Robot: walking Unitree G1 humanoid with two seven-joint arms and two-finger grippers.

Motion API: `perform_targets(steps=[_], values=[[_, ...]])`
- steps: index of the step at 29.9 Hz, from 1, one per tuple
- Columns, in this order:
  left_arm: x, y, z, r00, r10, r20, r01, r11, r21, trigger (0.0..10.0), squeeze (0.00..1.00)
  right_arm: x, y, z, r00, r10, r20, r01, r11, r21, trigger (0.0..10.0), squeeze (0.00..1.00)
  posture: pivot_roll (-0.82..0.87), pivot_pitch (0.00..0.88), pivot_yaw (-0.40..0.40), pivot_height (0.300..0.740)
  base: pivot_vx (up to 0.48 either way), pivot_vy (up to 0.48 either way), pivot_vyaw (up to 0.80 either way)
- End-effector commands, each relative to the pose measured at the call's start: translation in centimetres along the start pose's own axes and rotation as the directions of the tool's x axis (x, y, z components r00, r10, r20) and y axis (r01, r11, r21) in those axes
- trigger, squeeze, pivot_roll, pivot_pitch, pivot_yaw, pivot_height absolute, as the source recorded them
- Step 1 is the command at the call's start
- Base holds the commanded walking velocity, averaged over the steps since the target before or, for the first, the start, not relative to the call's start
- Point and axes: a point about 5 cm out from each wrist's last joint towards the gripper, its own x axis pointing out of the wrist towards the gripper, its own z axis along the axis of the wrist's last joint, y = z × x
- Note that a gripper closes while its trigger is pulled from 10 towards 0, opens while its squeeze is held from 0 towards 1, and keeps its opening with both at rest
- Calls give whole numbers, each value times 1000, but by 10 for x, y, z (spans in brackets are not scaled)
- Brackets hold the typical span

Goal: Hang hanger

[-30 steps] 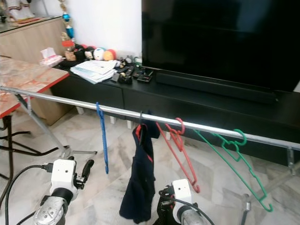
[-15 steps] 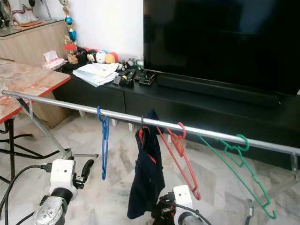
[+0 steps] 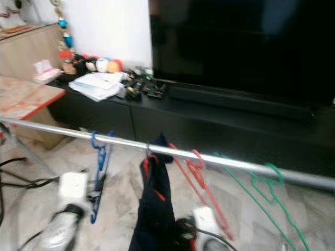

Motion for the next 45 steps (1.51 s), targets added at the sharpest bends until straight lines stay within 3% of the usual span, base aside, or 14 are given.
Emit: perform_targets(steps=[1,8,9,11,12,13,14,16,21,29,30,31,39,45], values=[[-5,13,-6,999,35,-36,-34,999,14,10000,0,5,15,12,998,42,44,-42,999,-6,10000,0,90,13,5,740,0,0,0],[11,19,-3,994,-18,-103,21,1000,23,10000,0,6,14,13,998,43,47,-42,999,-11,10000,0,90,18,0,740,0,0,0],[19,22,-3,992,-23,-125,18,999,-42,10000,0,6,14,14,998,41,47,-40,999,-13,10000,0,88,19,-3,740,0,0,0],[24,27,-3,991,-12,-132,3,998,-70,10000,0,6,14,14,998,40,48,-39,999,-16,10000,0,82,17,-2,740,0,0,0],[27,30,-3,990,-17,-138,5,996,-88,10000,125,6,14,14,998,40,49,-39,999,-17,10000,0,76,17,-2,740,0,0,0],[30,32,-3,990,-27,-141,12,994,-107,10000,976,6,14,15,998,39,50,-38,999,-17,10000,0,76,17,-2,740,0,0,0],[35,32,-4,987,-53,-150,34,992,-123,10000,1000,6,13,15,998,38,52,-37,999,-15,10000,0,84,20,-6,740,0,0,0],[39,31,-4,984,-80,-159,59,989,-134,10000,1000,6,13,16,998,38,54,-37,999,-15,10000,0,87,20,-8,740,0,0,0],[73,26,1,970,-149,-191,130,986,-108,10000,1000,6,10,18,998,32,63,-31,999,-12,10000,0,59,28,1,740,0,0,0],[95,20,9,960,-198,-199,180,978,-106,10000,1000,4,5,17,997,12,76,-11,1000,-11,10000,0,28,53,10,740,0,0,0],[98,19,11,959,-209,-193,190,975,-112,10000,459,3,4,14,997,6,78,-6,1000,-8,10000,0,20,62,13,740,0,0,0],[100,20,12,961,-200,-191,182,977,-109,10000,0,2,3,13,997,5,79,-4,1000,-6,10000,0,17,64,13,740,0,0,0],[110,23,19,972,-104,-209,103,995,-15,10000,0,-2,4,8,995,15,95,-15,1000,-8,10000,0,6,99,12,740,0,0,0],[112,18,16,973,-39,-228,37,999,-11,10000,0,-6,2,4,994,16,108,-15,1000,-6,10000,0,-14,137,8,740,0,0,0]])
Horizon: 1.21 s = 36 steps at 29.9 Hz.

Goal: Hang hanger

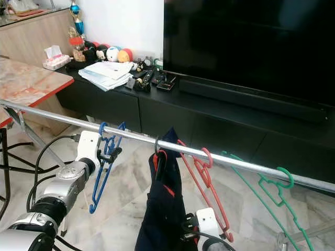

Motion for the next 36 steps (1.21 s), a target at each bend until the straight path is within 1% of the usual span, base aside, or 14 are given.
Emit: perform_targets(steps=[1,5,8,9,10,11,15,18,23,28,30,33,34,36], values=[[3,-6,-1,999,30,-15,-30,999,12,10000,0,-5,-2,-2,1000,-4,24,4,1000,7,10000,0,-24,155,1,740,0,0,0],[6,-15,1,999,33,-12,-33,999,-21,10000,0,-11,-4,-8,999,-7,35,6,1000,7,10000,0,-27,187,-10,740,0,0,0],[6,-17,2,999,32,-4,-32,999,-24,10000,0,-15,-5,-11,999,-15,43,15,1000,11,10000,0,-28,206,-11,740,0,0,0],[7,-17,3,999,35,0,-35,999,-21,5451,0,-16,-5,-12,999,-20,46,19,1000,12,10000,0,-28,209,-11,740,0,0,0],[7,-17,4,999,38,5,-38,999,-16,1882,0,-18,-5,-14,999,-22,49,21,1000,14,10000,0,-30,214,-12,740,0,0,0],[8,-16,7,999,53,13,-52,999,-13,0,0,-20,-5,-17,998,-24,50,23,999,23,10000,0,-27,223,-14,740,0,0,0],[8,-13,10,997,70,20,-69,997,-19,0,0,-21,-5,-19,999,-24,42,23,999,25,10000,0,-25,226,-15,740,0,0,0],[8,-4,15,993,107,51,-106,994,-22,0,0,-19,-4,-22,1000,-21,17,21,999,29,10000,0,-19,228,-19,740,0,0,0],[6,6,22,981,169,92,-174,983,57,0,0,-11,3,-22,999,-19,-25,20,999,42,10000,0,-11,216,-16,740,0,0,0],[5,7,28,970,197,142,-215,969,120,0,0,-7,9,-22,999,-18,-50,20,999,50,10000,0,-9,210,-13,740,0,0,0],[5,3,32,968,183,170,-207,968,141,0,0,-5,12,-23,998,-14,-66,18,998,55,10000,0,1,204,-12,740,0,0,0],[5,1,34,969,172,178,-200,968,151,0,0,-4,14,-23,997,-14,-71,18,998,55,10000,0,4,199,-9,740,0,0,0],[6,-2,35,970,158,183,-187,970,155,0,0,-3,15,-23,997,-14,-76,18,998,56,10000,0,6,197,-8,740,0,0,0],[6,-4,36,970,160,184,-188,972,144,0,0,-3,17,-24,996,-14,-86,22,996,88,10000,0,3,193,-7,740,0,0,0]])
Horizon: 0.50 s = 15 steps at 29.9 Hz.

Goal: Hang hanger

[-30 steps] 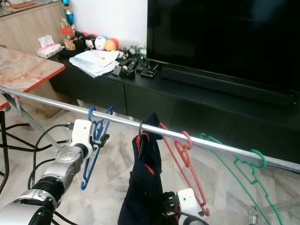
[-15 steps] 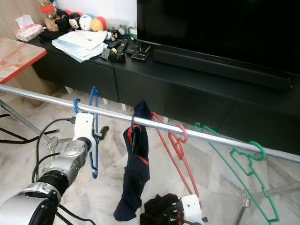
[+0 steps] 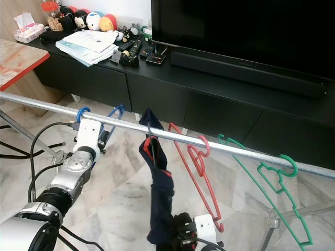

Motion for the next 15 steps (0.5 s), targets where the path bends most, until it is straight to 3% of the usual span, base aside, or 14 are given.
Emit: perform_targets(steps=[1,10,15], values=[[-1,-1,3,1000,1,20,-1,1000,-3,0,0,-3,1,-10,999,-7,-34,8,999,43,10000,0,2,191,-8,740,0,0,0],[-4,-3,-2,1000,5,-3,-5,996,-86,0,0,-8,-6,-22,996,-28,-84,31,999,33,10000,0,10,176,-10,740,0,0,0],[-6,2,-4,1000,22,-4,-23,997,-78,0,0,-6,-5,-19,996,-24,-85,27,999,28,10000,0,20,161,-10,740,0,0,0]])
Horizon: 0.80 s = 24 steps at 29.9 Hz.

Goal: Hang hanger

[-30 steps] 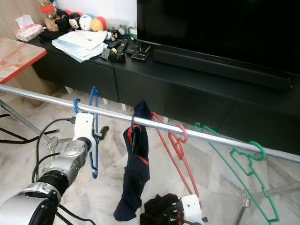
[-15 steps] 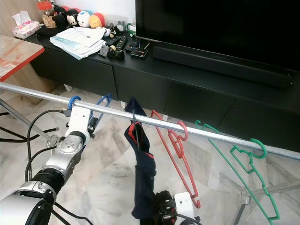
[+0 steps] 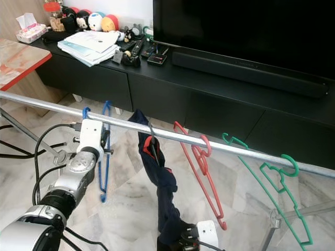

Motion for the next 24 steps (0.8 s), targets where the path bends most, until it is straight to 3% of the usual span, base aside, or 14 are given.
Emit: perform_targets(steps=[1,12,18,24], values=[[-3,6,-7,1000,18,-21,-18,1000,8,0,0,-1,1,-5,1000,-1,-23,1,1000,8,10000,0,20,161,-10,740,0,0,0],[-14,1,-17,999,-30,-13,31,999,19,0,0,0,-9,6,1000,-15,17,14,1000,13,10000,0,30,117,-6,740,0,0,0],[-28,15,-20,997,-62,52,59,997,49,0,0,1,-13,13,999,-21,37,20,1000,21,10000,0,58,88,-2,740,0,0,0],[-43,28,-24,995,-55,84,53,998,31,0,0,2,-13,17,999,-27,47,25,999,34,10000,0,73,67,10,740,0,0,0]])
